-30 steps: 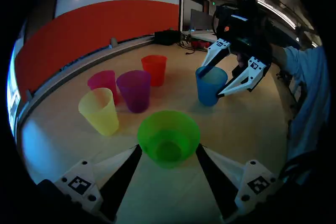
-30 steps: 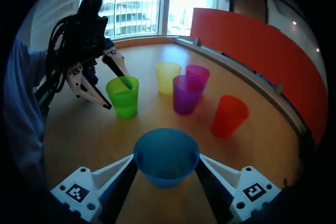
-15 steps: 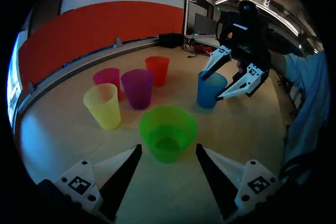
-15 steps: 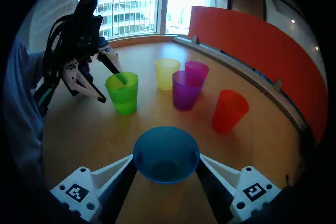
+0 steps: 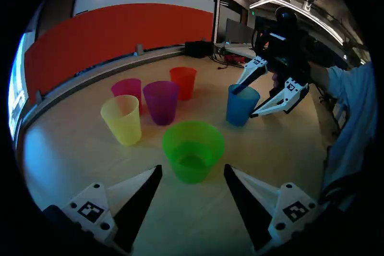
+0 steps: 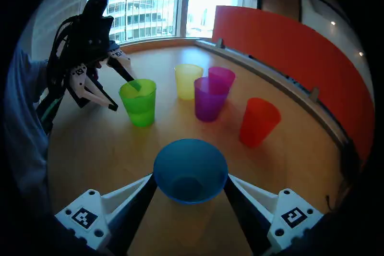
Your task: Pour water
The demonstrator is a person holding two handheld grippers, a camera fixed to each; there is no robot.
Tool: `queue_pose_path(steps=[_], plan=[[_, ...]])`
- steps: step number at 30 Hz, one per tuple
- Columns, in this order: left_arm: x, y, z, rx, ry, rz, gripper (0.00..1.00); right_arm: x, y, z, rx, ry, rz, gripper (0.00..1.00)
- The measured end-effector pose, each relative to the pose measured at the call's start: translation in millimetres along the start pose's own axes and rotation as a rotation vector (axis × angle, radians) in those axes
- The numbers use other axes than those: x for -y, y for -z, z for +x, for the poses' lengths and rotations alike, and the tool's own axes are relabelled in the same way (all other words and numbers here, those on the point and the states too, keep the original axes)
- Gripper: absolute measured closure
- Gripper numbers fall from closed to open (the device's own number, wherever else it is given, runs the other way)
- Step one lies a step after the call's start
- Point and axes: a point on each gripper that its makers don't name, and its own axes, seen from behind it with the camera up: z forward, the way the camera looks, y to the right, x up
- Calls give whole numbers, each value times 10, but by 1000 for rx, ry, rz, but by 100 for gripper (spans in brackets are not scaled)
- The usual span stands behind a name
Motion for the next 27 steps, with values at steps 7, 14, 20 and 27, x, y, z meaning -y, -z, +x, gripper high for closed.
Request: queue_pose_path(steps=[7,14,20,27], plan=[[59,121,-39,-10,10,37,4,-13,156,-87,-3,-11,-29,0],[130,262,3,-41,18,90,4,-25,342,-199,-14,-31,-68,0],[208,388,31,-86,23,144,4,-36,515,-309,-30,-59,-111,0],[302,575,75,-135,12,218,4,-78,721,-381,-68,-108,-171,0]])
